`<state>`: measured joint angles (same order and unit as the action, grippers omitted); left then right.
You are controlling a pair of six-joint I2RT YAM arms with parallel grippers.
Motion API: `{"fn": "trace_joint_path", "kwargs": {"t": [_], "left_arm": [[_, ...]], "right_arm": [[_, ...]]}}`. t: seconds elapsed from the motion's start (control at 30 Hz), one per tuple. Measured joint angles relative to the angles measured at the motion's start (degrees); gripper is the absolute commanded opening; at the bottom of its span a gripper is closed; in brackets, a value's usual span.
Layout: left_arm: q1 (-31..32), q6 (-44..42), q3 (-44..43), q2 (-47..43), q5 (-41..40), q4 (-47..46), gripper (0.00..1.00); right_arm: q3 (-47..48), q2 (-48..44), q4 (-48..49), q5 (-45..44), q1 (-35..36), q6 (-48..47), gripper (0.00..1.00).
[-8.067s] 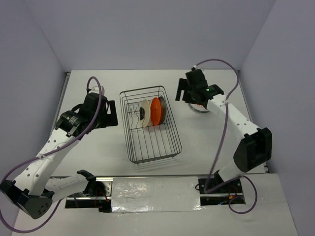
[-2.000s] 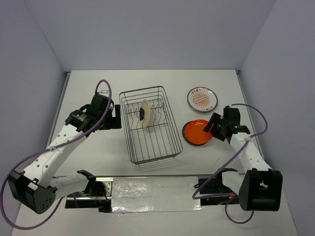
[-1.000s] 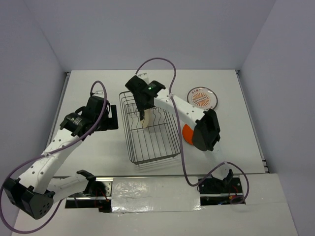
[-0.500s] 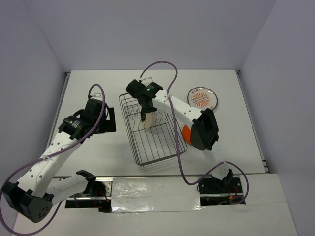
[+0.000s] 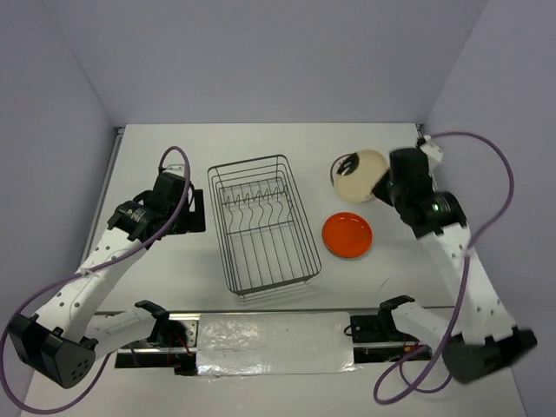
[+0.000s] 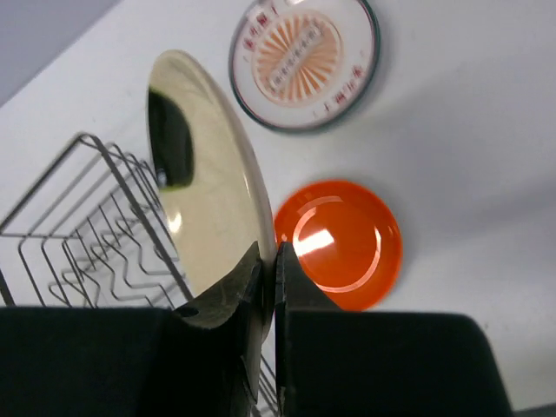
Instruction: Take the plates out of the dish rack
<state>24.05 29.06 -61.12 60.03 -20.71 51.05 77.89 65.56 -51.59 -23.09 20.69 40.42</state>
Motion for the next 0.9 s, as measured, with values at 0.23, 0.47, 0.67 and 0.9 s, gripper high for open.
{"fn": "trace_joint_path", "kwargs": {"t": [0.23,0.47,0.67,0.9], "left_arm": [[-0.9,-0.8,-0.5,1.1,1.1,-1.1,1.0],[-1.0,-1.8,-2.4,2.9,2.2,-2.1,0.99],[-1.0,-2.1,-2.4,2.8,2.1,-2.3,1.0],[-1.9,-2.1,-2.4,3.0,1.6,-2.2,1.0]], "right_arm": [[-30.5,-13.1,13.9,22.9,-18.8,-8.1,0.0],[-43.1,-8.0,19.6,34.9,-25.2,-10.8,0.32],[-43.4,-6.1,20.6,36.9,-25.4,-12.4,0.99],[-34.5,-3.4,8.7,24.2,-19.5,-12.6,1.0]]}}
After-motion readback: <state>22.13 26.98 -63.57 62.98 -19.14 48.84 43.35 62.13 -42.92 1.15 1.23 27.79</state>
